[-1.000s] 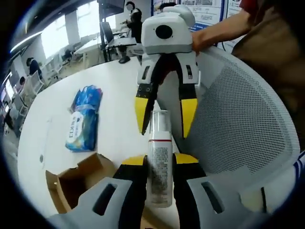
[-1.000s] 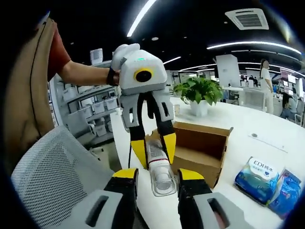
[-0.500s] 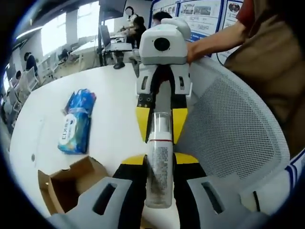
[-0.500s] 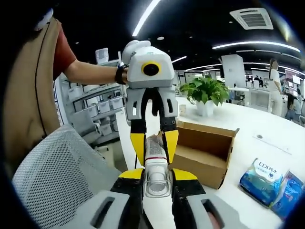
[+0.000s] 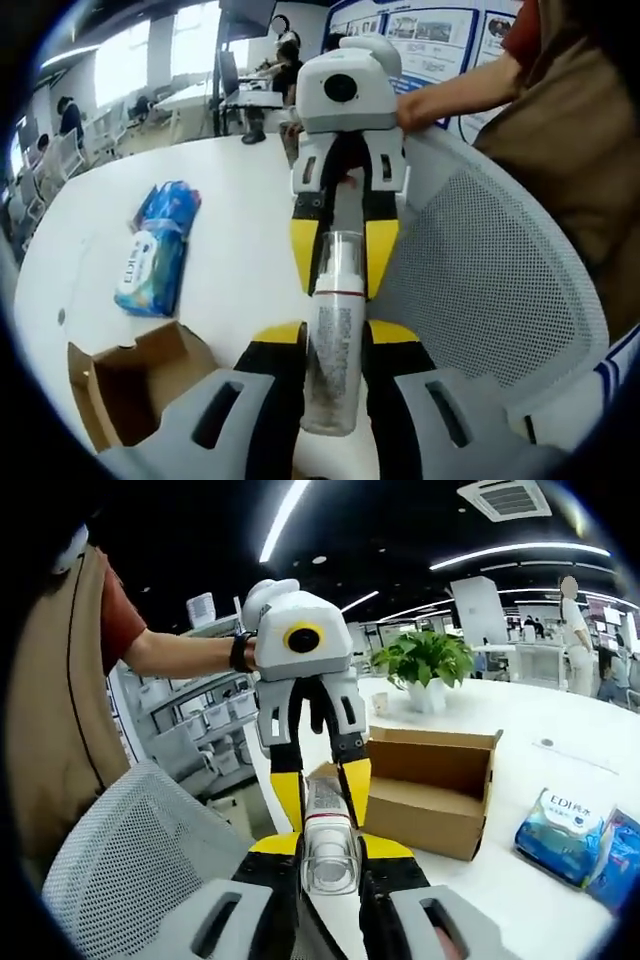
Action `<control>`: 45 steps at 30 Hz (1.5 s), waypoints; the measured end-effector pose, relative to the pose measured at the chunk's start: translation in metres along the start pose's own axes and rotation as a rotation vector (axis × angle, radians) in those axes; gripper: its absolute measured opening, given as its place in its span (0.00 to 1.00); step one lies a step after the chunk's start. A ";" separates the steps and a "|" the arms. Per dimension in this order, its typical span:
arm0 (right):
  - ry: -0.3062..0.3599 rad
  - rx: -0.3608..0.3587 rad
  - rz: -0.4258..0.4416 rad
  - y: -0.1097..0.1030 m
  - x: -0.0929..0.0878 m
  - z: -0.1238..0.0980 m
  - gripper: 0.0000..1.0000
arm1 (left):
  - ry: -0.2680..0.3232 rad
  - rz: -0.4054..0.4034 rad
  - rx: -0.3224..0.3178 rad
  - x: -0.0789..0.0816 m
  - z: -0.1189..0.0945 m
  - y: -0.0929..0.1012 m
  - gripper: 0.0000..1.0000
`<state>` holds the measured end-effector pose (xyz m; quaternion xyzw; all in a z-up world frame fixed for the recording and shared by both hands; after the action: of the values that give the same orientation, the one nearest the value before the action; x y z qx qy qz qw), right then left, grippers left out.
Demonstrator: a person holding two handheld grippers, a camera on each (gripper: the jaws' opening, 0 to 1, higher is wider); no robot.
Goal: Operate the shoe box by opening the lid, removing the specified soft item, and placing it in the target area until the item is outside and the box remains undamaged.
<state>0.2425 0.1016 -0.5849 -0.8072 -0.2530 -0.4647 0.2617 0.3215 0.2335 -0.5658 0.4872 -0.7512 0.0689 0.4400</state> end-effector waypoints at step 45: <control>0.011 -0.206 0.129 0.046 -0.004 -0.022 0.16 | 0.597 -0.279 0.684 -0.002 -0.054 0.008 0.54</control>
<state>0.2572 0.0527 -0.5871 -0.8419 -0.1500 -0.4747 0.2082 0.3476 0.2678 -0.5319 0.6593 -0.4534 0.3896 0.4561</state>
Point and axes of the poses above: the point that each gripper's makers call its tool centre point, and the gripper's own axes: z roughly forward along the fingers, y roughly to its right, x roughly out of its top, the point moved 9 cm from there along -z, roughly backward along the fingers, and after that the axes turned 15 degrees about -x, right-handed, at the moved point
